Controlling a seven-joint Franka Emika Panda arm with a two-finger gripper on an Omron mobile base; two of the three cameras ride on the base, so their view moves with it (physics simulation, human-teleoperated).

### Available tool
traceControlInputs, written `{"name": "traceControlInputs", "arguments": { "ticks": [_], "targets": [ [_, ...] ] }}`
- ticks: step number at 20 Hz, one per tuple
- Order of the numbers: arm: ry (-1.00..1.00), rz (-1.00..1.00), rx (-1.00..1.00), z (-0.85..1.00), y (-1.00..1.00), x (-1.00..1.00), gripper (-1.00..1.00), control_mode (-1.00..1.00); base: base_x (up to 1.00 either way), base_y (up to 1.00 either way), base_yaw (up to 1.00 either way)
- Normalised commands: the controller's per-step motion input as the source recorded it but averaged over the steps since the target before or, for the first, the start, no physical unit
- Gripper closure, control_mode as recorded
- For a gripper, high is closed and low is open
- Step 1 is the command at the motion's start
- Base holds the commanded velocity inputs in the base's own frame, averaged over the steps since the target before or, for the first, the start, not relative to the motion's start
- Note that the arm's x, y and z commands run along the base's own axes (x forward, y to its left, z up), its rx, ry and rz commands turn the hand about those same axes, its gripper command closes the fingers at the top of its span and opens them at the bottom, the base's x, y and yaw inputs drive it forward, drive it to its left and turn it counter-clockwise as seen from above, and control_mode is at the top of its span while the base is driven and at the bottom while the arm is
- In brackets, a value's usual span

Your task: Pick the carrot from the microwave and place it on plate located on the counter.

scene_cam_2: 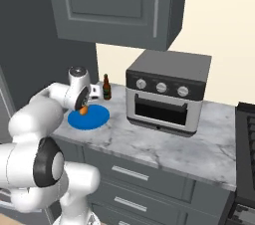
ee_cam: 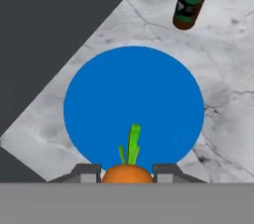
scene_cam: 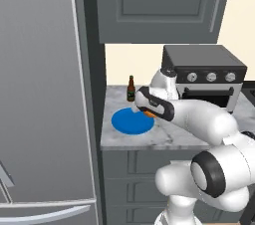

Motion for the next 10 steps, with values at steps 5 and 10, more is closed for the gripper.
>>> {"name": "traceControlInputs", "arguments": {
  "ticks": [5,10],
  "targets": [
    [0.0,0.01,0.01,-0.49,0.0,0.45,1.0,-1.0,0.0,0.0,0.0],
    [0.0,0.01,0.0,-0.46,0.0,0.31,1.0,-1.0,0.0,0.0,0.0]
  ]
}}
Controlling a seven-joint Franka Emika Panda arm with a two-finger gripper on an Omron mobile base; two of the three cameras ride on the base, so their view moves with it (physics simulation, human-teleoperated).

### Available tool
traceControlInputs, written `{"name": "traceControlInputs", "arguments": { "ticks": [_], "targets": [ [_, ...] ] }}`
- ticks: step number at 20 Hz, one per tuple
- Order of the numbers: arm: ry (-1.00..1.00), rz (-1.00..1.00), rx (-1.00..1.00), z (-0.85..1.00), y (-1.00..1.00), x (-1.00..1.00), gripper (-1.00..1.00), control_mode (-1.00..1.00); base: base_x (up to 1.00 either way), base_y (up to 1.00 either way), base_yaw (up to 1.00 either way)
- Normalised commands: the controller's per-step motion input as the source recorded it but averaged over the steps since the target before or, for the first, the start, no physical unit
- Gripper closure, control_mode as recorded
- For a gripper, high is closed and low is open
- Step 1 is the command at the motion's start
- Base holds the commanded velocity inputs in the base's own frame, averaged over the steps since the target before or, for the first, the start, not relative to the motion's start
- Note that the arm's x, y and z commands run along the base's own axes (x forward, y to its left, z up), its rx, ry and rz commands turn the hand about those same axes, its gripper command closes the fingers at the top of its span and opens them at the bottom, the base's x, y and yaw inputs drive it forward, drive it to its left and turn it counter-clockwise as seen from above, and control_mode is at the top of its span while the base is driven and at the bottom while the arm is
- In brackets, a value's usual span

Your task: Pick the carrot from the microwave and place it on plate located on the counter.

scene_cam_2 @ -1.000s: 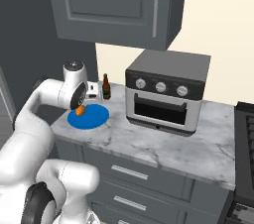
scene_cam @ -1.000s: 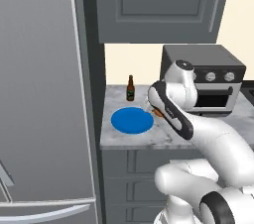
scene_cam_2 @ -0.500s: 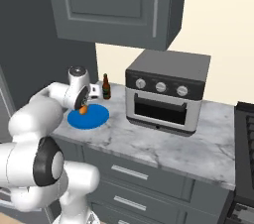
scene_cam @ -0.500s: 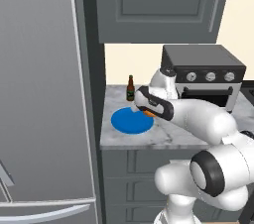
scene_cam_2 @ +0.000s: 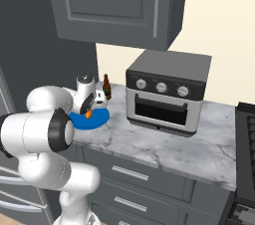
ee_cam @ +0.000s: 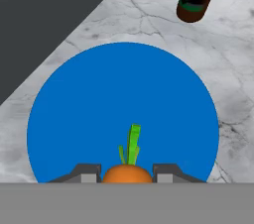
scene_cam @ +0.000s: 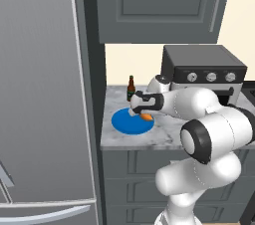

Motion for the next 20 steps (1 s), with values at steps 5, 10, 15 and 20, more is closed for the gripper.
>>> {"name": "traceControlInputs", "arguments": {
  "ticks": [5,10,15,20],
  "targets": [
    [0.02,0.0,0.0,-0.18,0.0,0.09,1.0,-1.0,0.0,0.0,0.0],
    [0.02,0.0,0.0,-0.13,0.06,0.14,-1.0,-1.0,0.0,0.0,0.0],
    [0.01,0.0,0.0,-0.03,0.1,0.36,-1.0,-1.0,0.0,0.0,0.0],
    [0.0,0.0,0.0,0.0,0.01,0.16,-1.0,-1.0,0.0,0.0,0.0]
  ]
}}
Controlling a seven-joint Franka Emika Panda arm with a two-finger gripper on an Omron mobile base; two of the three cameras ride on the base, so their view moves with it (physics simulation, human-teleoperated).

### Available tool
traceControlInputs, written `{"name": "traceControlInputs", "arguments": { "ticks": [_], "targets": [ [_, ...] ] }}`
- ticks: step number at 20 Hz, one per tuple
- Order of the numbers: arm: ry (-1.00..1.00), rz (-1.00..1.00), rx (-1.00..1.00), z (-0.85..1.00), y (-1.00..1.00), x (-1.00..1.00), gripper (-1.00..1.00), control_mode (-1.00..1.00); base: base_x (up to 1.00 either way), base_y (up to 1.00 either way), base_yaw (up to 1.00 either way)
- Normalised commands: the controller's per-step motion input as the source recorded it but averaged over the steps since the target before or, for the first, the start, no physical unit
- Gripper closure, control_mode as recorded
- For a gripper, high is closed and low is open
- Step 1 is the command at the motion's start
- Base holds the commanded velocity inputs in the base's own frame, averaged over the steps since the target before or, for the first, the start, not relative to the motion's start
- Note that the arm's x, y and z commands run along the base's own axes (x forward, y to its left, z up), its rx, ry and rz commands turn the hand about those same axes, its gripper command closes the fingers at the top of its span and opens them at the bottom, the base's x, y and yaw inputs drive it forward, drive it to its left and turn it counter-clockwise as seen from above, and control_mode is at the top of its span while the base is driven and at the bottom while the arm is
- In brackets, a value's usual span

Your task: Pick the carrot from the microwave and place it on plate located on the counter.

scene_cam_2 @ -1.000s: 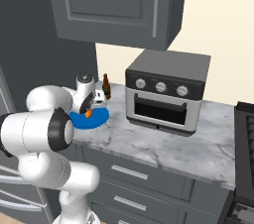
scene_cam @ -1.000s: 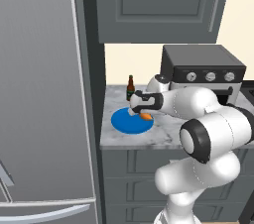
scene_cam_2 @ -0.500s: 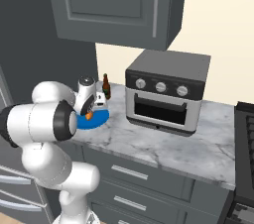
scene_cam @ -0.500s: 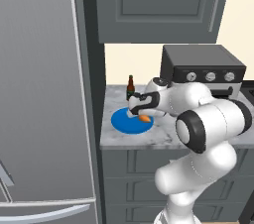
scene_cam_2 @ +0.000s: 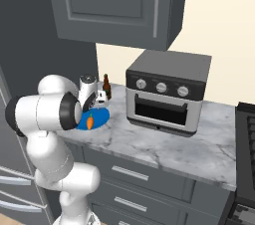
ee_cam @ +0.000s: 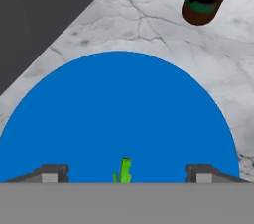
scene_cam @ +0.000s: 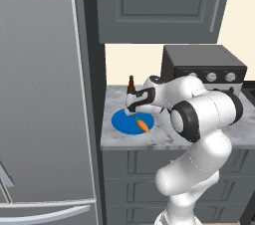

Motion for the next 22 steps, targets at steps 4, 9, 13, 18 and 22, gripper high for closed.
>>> {"name": "traceControlInputs", "arguments": {
  "ticks": [4,9,13,18,22],
  "targets": [
    [0.0,-0.03,0.01,0.41,-0.11,-0.09,-1.0,-1.0,0.0,0.0,0.0],
    [0.03,-0.12,0.0,0.63,-0.4,-0.91,-1.0,-1.0,0.0,0.0,0.0],
    [0.07,-0.18,0.0,0.79,-0.49,-1.0,-1.0,-1.0,0.0,0.0,0.0],
    [0.06,-0.16,0.0,0.99,-0.11,-1.0,-1.0,-1.0,0.0,0.0,0.0],
    [0.06,-0.1,0.0,1.0,0.0,-1.0,-1.0,-1.0,0.0,0.0,0.0]
  ]
}}
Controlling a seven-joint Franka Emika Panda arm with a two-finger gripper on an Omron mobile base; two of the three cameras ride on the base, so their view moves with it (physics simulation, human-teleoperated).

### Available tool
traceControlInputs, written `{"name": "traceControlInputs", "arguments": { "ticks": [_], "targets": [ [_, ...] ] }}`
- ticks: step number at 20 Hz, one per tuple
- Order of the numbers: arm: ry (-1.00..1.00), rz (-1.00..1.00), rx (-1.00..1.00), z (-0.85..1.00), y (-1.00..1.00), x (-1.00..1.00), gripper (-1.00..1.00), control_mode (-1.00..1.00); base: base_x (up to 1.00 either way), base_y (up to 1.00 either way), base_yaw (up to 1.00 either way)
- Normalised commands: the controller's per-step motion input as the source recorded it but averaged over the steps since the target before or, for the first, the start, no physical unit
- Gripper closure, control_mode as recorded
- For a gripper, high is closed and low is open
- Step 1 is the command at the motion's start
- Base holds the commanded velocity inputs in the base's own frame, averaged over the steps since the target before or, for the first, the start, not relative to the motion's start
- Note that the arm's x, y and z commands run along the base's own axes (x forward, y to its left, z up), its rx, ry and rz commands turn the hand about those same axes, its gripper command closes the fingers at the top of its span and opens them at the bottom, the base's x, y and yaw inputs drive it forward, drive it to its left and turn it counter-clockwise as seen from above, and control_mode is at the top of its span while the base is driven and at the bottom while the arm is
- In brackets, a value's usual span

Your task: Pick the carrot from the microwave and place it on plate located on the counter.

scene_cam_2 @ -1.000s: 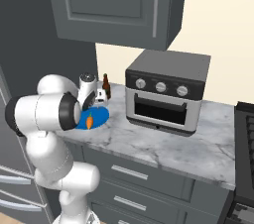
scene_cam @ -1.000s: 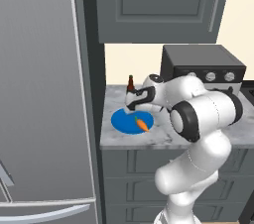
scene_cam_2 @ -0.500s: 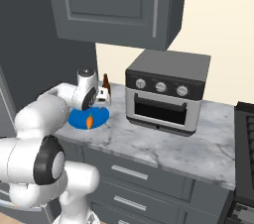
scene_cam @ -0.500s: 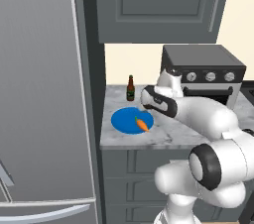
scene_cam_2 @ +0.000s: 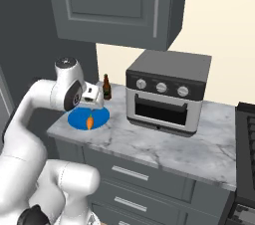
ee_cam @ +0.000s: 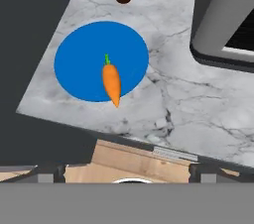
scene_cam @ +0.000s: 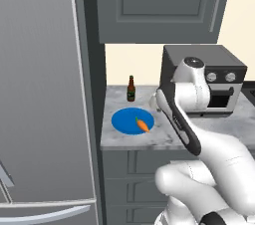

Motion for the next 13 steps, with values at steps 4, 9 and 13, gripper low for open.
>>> {"name": "traceControlInputs", "arguments": {
  "ticks": [4,9,13],
  "targets": [
    [0.01,-0.06,0.0,1.0,-0.05,-1.0,-1.0,-1.0,0.0,0.0,0.0],
    [0.0,-0.04,0.0,1.0,-0.03,-0.97,-1.0,-1.0,0.0,0.0,0.0],
    [0.0,0.0,0.0,0.85,0.0,-0.58,-1.0,-1.0,0.0,0.0,0.0]
  ]
}}
